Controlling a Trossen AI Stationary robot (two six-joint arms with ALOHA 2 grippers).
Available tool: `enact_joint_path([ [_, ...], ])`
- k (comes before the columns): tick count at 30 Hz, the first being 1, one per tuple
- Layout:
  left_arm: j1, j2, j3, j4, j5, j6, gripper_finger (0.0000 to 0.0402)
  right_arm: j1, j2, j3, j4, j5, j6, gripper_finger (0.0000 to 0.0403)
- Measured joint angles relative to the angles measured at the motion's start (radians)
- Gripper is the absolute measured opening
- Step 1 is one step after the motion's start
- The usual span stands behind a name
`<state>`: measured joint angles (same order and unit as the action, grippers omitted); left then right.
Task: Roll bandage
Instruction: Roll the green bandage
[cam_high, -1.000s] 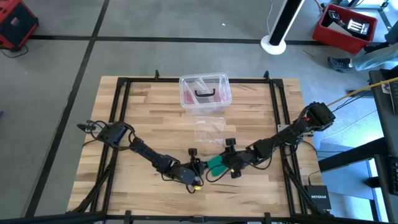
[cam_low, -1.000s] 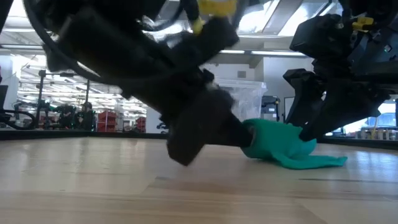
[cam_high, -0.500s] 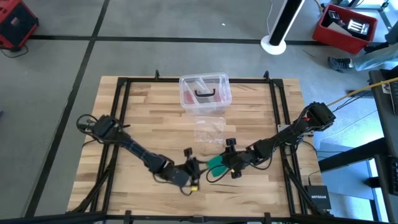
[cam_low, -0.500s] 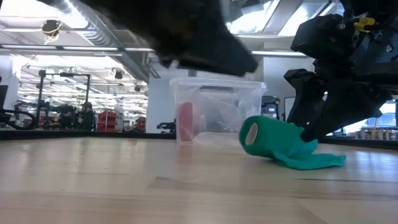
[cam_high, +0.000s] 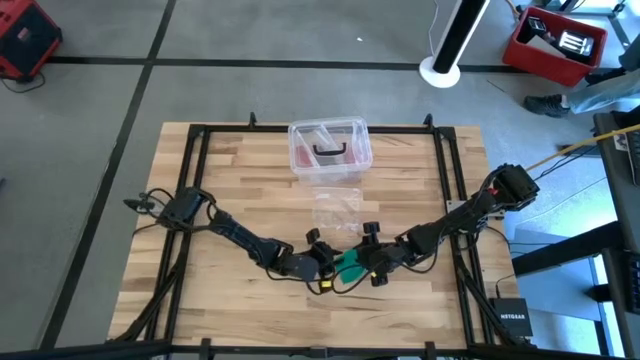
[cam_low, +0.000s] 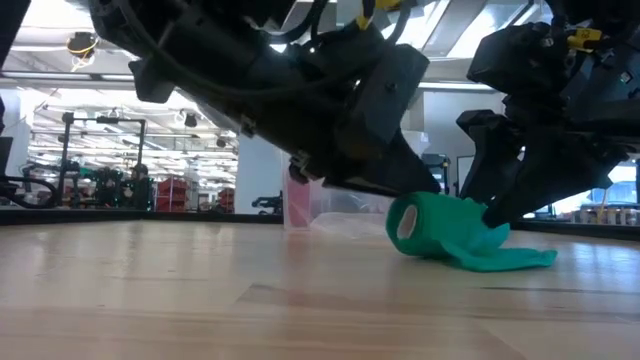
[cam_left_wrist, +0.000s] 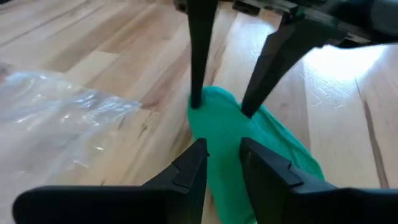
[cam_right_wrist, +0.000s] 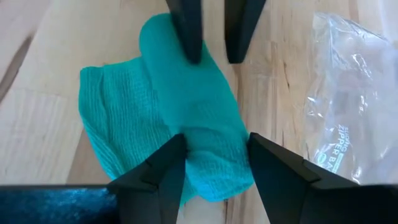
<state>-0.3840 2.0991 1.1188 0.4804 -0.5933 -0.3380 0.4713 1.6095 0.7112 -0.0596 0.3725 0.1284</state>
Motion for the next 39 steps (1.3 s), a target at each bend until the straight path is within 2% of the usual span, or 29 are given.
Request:
enact_joint_path([
  [9,-0.016,0.012,0.001,0.034,0.009,0.053,0.0088,0.029,-0.030,0.153,-0.180,-0.014,0.017,0.0177],
  [17,-0.017,0.013,0.001,0.038,0.033,0.049,0.0088,0.029,0.023,0.105,-0.062,0.092,0.000,0.0177],
  [22,-0.019,0.013,0.014,0.030,0.035,0.074,0.0088,0.034,0.060,0.095,-0.070,0.080,0.002,0.0177],
  [30,-0.049,-0.013,0.079,0.042,0.028,0.163,0.0088,0.115,0.068,0.091,-0.106,0.046,0.033,0.0177],
  [39,-0.025,0.075,0.078,0.031,0.031,0.043,0.0088,0.152,0.065,0.123,-0.160,0.061,0.060,0.0177],
])
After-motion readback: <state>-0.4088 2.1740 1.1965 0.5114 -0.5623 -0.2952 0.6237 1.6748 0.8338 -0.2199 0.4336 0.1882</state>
